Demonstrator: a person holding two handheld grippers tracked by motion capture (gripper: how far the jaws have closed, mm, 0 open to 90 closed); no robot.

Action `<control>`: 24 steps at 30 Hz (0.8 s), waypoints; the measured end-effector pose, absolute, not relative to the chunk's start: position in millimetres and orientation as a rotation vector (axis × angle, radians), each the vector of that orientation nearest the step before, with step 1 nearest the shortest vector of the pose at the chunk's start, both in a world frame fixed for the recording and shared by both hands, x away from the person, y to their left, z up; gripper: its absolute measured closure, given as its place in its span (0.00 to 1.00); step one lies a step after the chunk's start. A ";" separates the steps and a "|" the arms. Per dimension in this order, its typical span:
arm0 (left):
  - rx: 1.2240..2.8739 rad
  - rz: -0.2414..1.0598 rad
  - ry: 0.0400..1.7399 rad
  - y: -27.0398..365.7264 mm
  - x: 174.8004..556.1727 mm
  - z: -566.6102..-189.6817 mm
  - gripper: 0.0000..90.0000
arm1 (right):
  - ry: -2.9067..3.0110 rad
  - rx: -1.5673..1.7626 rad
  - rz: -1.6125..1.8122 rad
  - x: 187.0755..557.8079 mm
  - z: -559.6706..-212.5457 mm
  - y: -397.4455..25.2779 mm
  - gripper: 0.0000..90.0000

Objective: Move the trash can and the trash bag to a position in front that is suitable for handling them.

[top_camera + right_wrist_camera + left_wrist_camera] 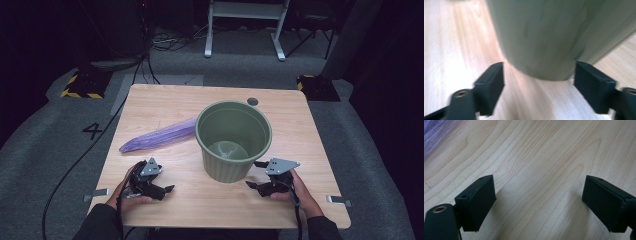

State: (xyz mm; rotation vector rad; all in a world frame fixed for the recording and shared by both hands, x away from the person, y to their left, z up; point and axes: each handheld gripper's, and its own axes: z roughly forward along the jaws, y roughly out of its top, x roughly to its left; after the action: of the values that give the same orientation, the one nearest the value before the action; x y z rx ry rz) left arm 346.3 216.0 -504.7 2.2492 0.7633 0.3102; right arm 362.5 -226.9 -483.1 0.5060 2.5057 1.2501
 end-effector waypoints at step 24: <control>2.150 0.450 0.920 252.1 357.2 -485.7 0.19 | 2.499 0.834 1.111 370.6 -503.4 -258.2 0.25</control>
State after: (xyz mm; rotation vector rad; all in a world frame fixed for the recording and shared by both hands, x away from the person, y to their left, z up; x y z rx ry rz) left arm 357.2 252.1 -485.7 2.1498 0.9200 0.4505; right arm 370.6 -258.2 -503.4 0.8341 2.4987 1.1109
